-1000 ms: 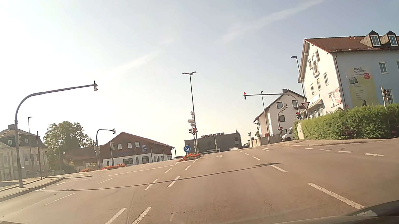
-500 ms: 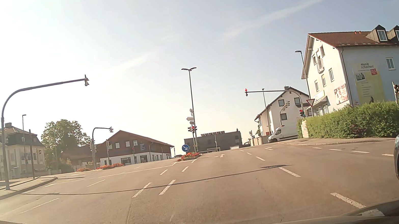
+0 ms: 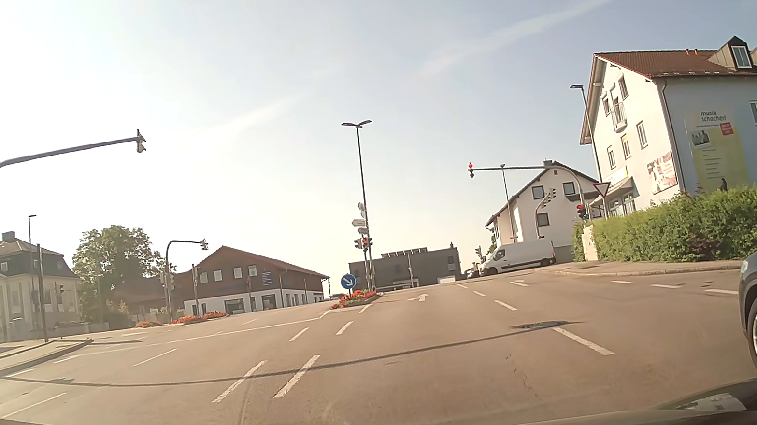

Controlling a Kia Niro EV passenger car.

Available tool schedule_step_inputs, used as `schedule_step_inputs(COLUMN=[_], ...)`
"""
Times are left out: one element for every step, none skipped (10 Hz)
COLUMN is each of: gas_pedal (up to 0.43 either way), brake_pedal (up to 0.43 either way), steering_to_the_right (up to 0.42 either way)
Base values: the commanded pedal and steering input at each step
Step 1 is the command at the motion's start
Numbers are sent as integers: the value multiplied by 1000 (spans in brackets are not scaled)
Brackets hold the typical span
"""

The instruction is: Follow the waypoints while adhering to traffic rules and regulations

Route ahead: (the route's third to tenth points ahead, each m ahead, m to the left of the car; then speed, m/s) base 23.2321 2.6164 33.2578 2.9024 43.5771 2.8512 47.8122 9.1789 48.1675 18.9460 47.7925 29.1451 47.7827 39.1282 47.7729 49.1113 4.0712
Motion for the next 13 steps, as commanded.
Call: schedule_step_inputs(gas_pedal=[287,280,268,248,248,240,228,209,197,197,197,197,197], brake_pedal=[0,0,0,0,0,0,0,0,0,0,0,0,0], steering_to_the_right=[-3,-3,-4,-3,-3,-4,-3,-2,-1,0,0,0,1])
